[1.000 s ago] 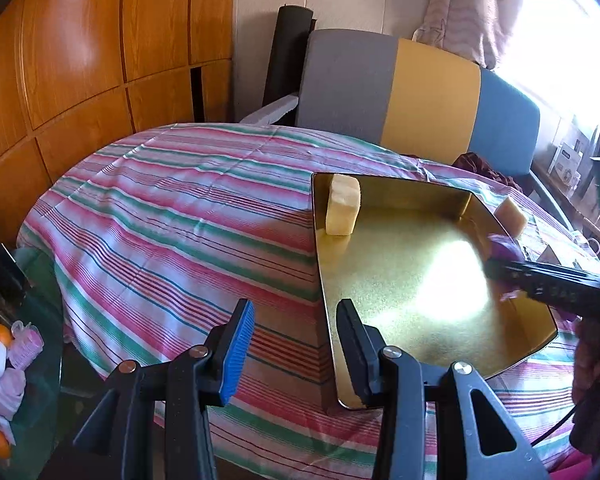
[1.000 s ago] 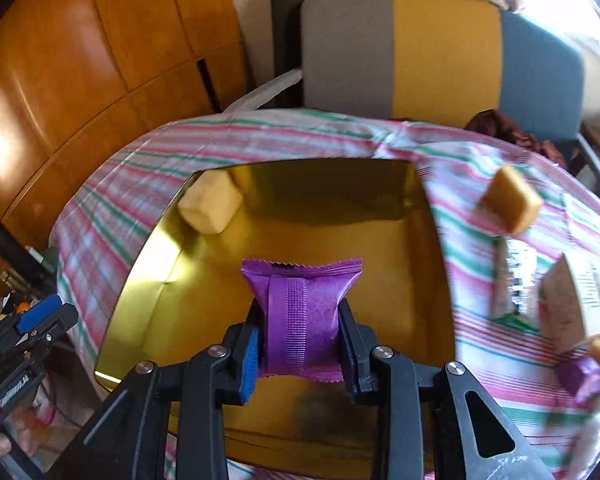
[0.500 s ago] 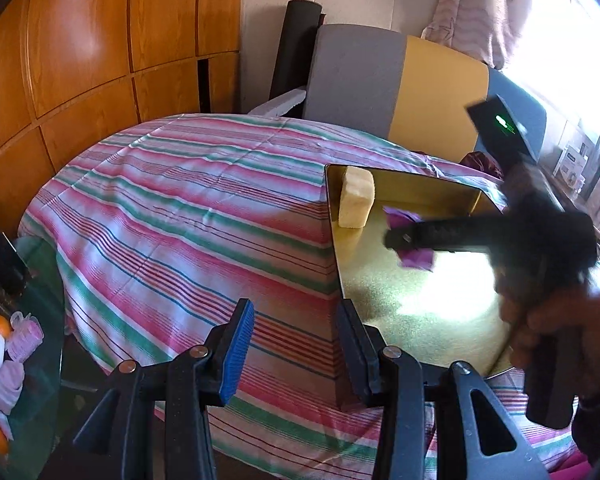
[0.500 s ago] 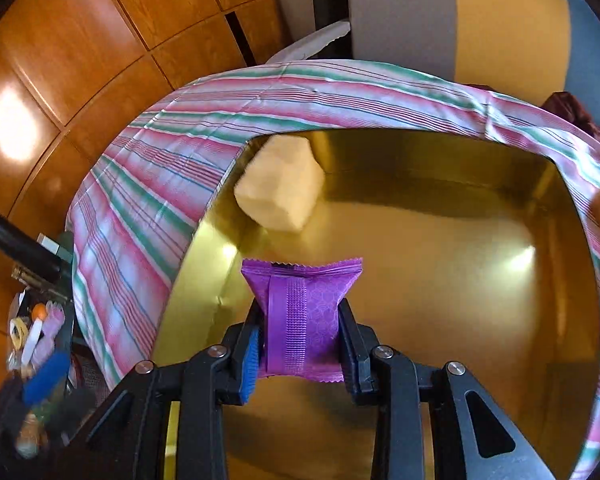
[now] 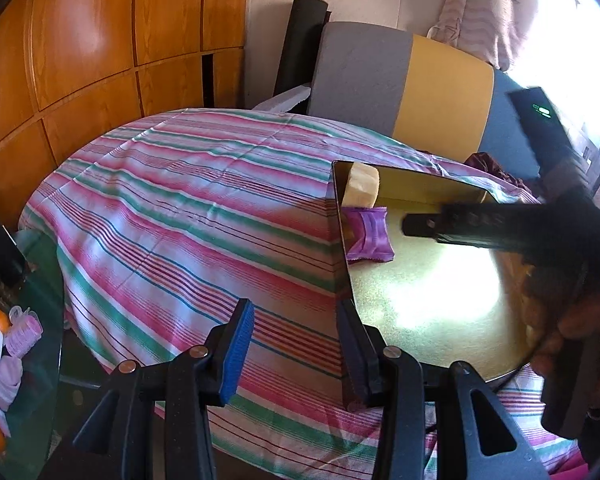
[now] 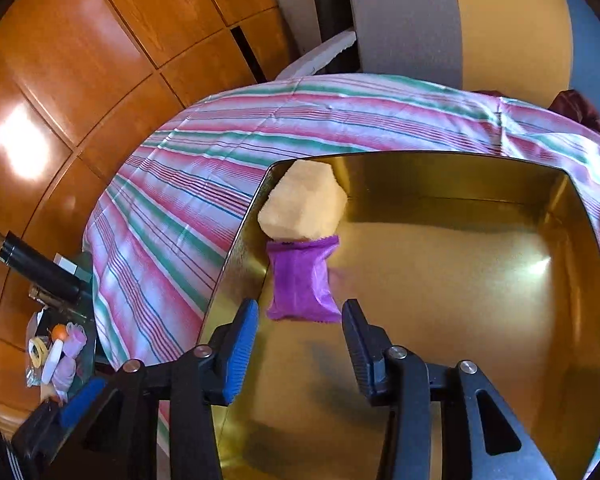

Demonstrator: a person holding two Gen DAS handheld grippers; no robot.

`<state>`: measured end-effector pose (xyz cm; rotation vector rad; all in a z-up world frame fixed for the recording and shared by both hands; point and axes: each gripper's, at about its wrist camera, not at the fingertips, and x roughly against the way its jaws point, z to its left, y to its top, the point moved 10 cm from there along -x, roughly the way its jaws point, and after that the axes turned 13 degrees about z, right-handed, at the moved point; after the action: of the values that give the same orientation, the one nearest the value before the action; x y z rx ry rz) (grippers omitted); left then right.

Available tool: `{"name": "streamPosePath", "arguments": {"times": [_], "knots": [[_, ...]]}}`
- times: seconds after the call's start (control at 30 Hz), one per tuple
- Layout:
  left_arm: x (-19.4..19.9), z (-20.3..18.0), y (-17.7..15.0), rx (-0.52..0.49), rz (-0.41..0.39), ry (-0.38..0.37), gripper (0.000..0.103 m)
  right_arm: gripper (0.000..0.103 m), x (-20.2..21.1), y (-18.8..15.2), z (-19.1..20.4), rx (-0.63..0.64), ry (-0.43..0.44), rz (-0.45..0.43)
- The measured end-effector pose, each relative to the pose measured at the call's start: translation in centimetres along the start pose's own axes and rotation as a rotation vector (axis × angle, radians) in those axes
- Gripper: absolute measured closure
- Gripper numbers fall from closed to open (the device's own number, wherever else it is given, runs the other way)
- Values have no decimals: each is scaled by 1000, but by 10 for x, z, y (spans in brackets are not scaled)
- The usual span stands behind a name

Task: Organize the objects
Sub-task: 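Carry the purple packet into the tray beside the sponge and open the right tool, then move both open tools back over the remaining items on the cloth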

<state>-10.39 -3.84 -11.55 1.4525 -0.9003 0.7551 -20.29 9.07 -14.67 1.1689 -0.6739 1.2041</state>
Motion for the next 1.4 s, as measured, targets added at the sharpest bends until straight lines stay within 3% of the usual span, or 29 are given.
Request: {"name": "streamPosePath", "arguments": {"times": [0.1,0.27,0.63,0.83,1.07,1.23,1.4], "knots": [[0,-3,-1,-7,3,-4,60,43,17,-13,-9,4,-21,-28],[0,-15,-4,-35,11,-19,60,32,47,-42,-34,-8,-65,-72],[11,-78,0,-180,-5,-91,60,20,130,-116,-146,-175,-189,-154],[19,-143,5,-311,-19,-149,60,18,193,-174,-243,-380,-296,-215],[21,-242,-10,-493,30,-278,60,14,273,-258,-362,-752,-429,-353],[19,-310,-35,-591,115,-379,60,14,296,-306,-410,-1018,-363,-470],[9,-364,-57,-630,214,-450,60,13,297,-310,-422,-1055,-332,-486]]}}
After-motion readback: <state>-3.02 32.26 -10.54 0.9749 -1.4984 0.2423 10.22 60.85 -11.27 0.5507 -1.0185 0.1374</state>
